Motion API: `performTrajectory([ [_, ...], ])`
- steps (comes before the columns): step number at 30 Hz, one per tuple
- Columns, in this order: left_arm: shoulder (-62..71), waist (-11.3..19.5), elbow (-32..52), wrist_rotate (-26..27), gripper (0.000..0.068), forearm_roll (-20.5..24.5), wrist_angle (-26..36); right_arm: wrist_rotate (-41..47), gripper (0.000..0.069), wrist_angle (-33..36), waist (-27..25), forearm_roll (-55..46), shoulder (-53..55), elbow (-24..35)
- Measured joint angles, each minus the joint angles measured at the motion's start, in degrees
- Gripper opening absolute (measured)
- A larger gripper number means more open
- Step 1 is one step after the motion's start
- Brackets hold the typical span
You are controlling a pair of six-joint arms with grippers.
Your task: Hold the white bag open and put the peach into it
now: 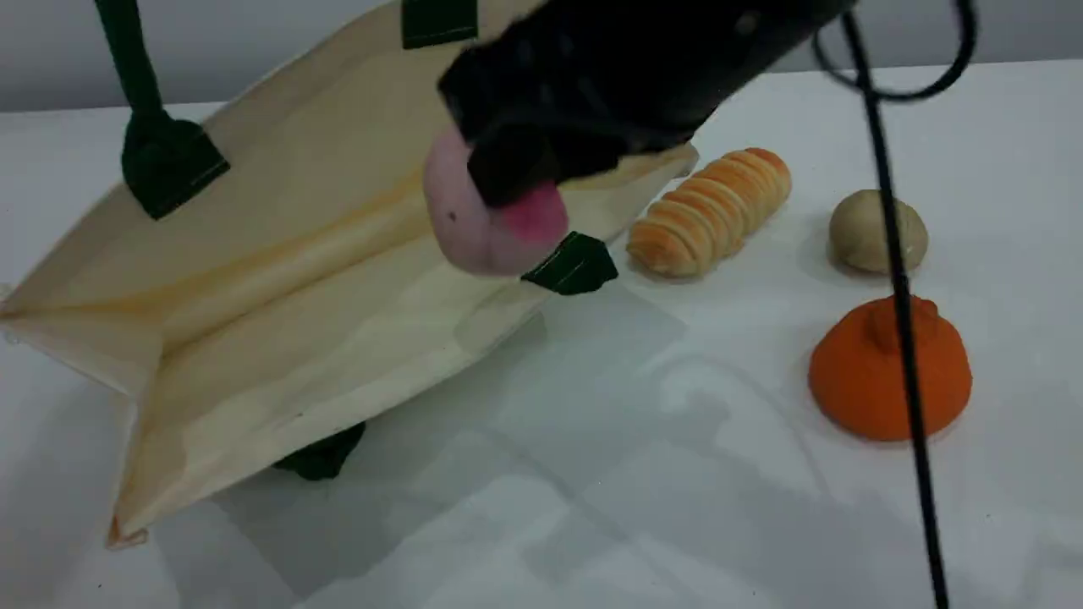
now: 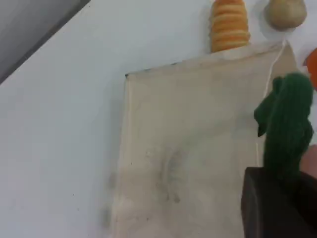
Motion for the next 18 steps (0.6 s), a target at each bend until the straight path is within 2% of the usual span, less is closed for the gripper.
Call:
performTrajectory([
  [8, 0.0, 0.0, 0.0, 0.0, 0.0105, 0.0, 0.0, -4.8, 0.0172, -0.3, 0.0, 4.6, 7.3, -5.4],
  [18, 0.0, 0.0, 0.0, 0.0, 0.0104, 0.1, 0.0, -5.8, 0.0172, -1.6, 0.0, 6.3, 11.0, -7.8],
])
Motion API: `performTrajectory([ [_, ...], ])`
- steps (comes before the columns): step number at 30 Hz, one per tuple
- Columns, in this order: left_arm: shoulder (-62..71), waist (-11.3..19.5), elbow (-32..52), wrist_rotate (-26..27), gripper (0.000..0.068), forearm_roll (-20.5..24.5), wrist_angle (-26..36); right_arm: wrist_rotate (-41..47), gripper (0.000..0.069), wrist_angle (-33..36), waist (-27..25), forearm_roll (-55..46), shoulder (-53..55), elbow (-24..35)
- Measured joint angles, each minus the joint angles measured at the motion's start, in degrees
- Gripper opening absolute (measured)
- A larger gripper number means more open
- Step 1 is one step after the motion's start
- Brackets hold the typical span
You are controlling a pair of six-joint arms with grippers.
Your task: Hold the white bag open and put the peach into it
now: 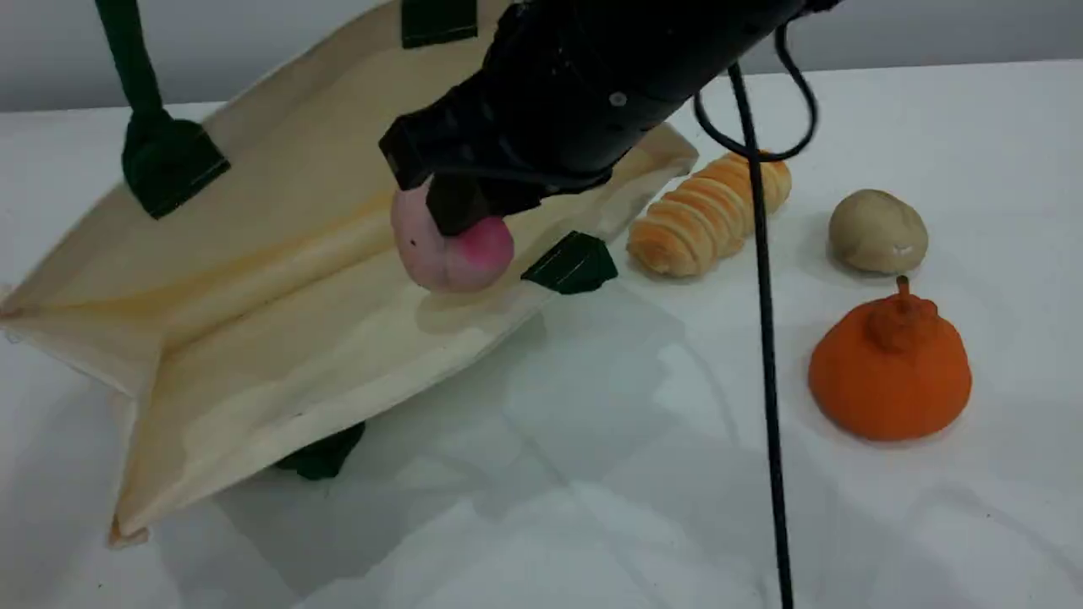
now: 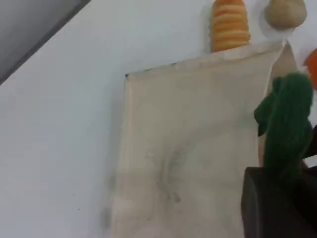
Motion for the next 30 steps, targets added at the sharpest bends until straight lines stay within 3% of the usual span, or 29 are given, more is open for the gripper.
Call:
performTrajectory([
  [13, 0.0, 0.0, 0.0, 0.0, 0.0104, 0.1, 0.0, -0.1, 0.0183, -1.9, 0.0, 1.0, 1.0, -2.1],
  [19, 0.0, 0.0, 0.0, 0.1, 0.0104, 0.1, 0.0, -0.1, 0.0238, -2.8, 0.1, 2.0, 1.0, -2.7],
  [27, 0.0, 0.0, 0.0, 0.1, 0.0104, 0.1, 0.0, -3.0, 0.0263, -3.1, 3.1, 3.2, 0.9, -5.0],
  [30, 0.0, 0.0, 0.0, 0.1, 0.0104, 0.0, 0.0, -3.0, 0.0308, -2.8, 3.4, 3.6, 0.9, -5.6],
])
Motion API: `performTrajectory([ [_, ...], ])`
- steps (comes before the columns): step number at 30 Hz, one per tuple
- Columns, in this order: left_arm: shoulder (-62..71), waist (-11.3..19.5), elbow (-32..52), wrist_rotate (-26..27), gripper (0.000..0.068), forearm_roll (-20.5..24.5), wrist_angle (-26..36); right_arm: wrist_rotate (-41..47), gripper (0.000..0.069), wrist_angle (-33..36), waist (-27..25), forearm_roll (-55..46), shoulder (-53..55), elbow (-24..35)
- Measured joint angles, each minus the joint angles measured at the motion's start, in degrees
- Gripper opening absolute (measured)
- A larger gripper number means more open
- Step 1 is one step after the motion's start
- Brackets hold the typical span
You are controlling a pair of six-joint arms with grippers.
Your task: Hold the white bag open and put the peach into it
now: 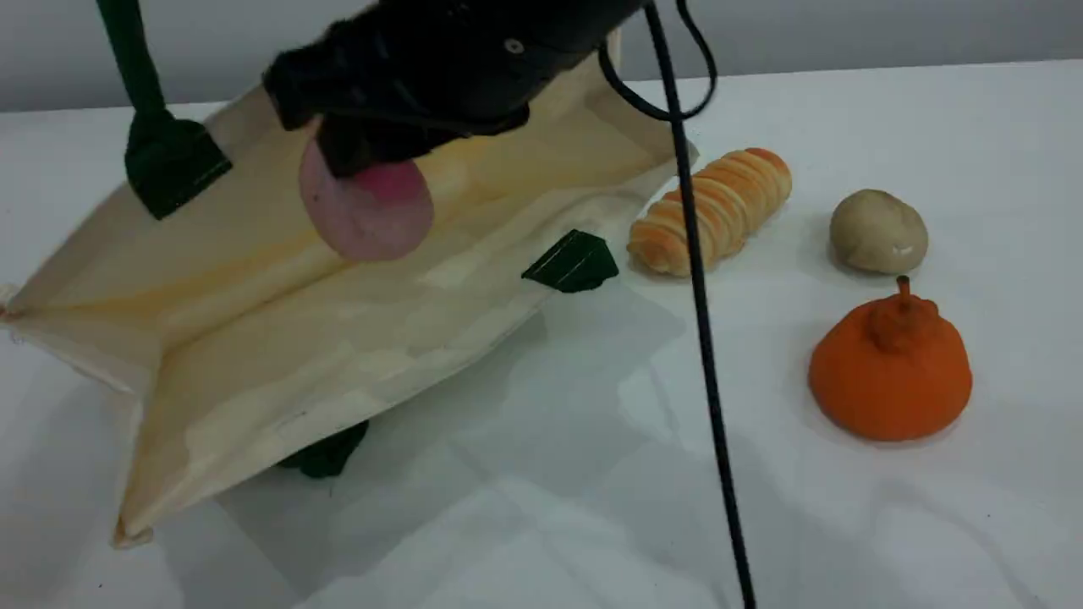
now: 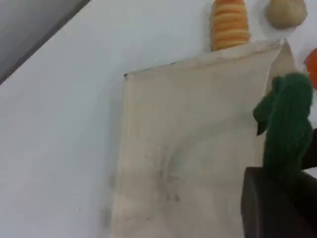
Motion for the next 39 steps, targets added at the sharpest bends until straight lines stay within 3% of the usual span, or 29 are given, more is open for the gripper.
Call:
performTrajectory([
  [10, 0.0, 0.0, 0.0, 0.0, 0.0104, -0.1, 0.0, 0.0, 0.0517, 0.4, -0.1, 1.9, 0.0, 0.0],
  [19, 0.0, 0.0, 0.0, 0.0, 0.0104, 0.2, 0.0, 0.3, 0.0519, 4.5, -0.8, -2.8, -0.2, 0.2],
  [23, 0.0, 0.0, 0.0, 0.0, 0.0104, 0.2, 0.0, 1.0, 0.0472, 8.5, -3.6, -4.4, -0.2, 0.3],
  [26, -0.1, 0.0, 0.0, 0.0, 0.0104, 0.2, 0.0, 3.0, 0.0399, 13.1, -7.4, -4.4, -0.2, 0.3],
  [35, -0.1, 0.0, 0.0, 0.0, 0.0104, 0.2, 0.0, 6.2, 0.0052, 25.1, -20.8, -9.9, -0.8, 0.2],
  [39, -0.2, 0.0, 0.0, 0.0, 0.0104, 0.2, 0.0, 9.9, 0.0013, 24.7, -26.0, -15.2, -3.3, 0.2],
])
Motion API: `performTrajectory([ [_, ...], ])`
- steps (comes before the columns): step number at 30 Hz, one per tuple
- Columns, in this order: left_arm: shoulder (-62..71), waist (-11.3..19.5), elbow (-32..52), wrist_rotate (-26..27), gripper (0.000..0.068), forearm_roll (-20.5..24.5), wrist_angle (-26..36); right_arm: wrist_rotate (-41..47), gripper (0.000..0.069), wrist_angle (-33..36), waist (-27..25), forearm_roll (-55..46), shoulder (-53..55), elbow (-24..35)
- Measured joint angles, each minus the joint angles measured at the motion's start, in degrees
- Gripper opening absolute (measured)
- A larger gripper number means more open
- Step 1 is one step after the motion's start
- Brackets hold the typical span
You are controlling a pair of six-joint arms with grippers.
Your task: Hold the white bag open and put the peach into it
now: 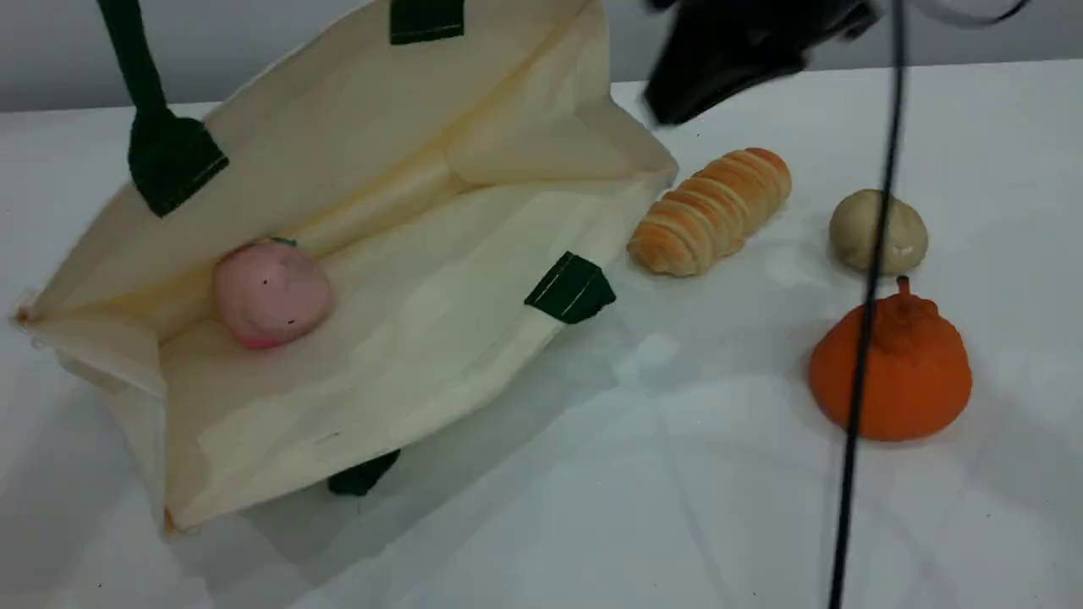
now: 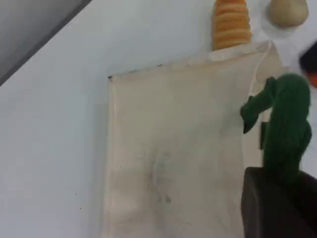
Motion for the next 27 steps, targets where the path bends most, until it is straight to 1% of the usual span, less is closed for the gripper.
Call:
performTrajectory([
  [5, -0.3, 0.0, 0.0, 0.0, 0.0104, 0.0, 0.0, 7.8, 0.0010, -2.0, -5.9, -9.1, -5.4, -1.0],
  [8, -0.3, 0.0, 0.0, 0.0, 0.0104, 0.0, 0.0, 14.7, 0.0010, 0.1, -8.7, -17.4, -8.8, -3.2],
  [10, -0.3, 0.0, 0.0, 0.1, 0.0104, -0.1, 0.0, 19.8, 0.0010, 3.1, -9.6, -23.8, -10.6, -4.9],
  [13, -0.3, 0.0, 0.0, 0.1, 0.0104, -0.2, 0.0, 27.9, 0.0010, 6.8, -9.7, -33.9, -12.7, -7.2],
  [15, -0.3, 0.0, 0.0, 0.1, 0.0104, -0.8, 0.0, 32.9, 0.0010, 8.0, -9.6, -40.0, -13.6, -7.5],
  [17, -0.3, 0.0, 0.0, 0.1, 0.0104, -2.1, 0.0, 35.7, 0.0010, 8.2, -9.6, -43.9, -13.7, -7.5],
  [20, -0.3, 0.0, 0.0, 0.1, 0.0104, -2.4, 0.0, 36.8, 0.0010, 8.0, -9.6, -46.2, -13.6, -7.5],
  [24, -0.3, 0.0, 0.0, 0.1, 0.0106, -2.9, 0.0, 36.7, 0.0010, 8.1, -9.6, -46.1, -13.6, -7.5],
  [27, -0.3, 0.0, 0.0, 0.1, 0.0141, -3.4, 0.0, 36.7, 0.0010, 8.2, -9.6, -46.1, -13.6, -7.5],
])
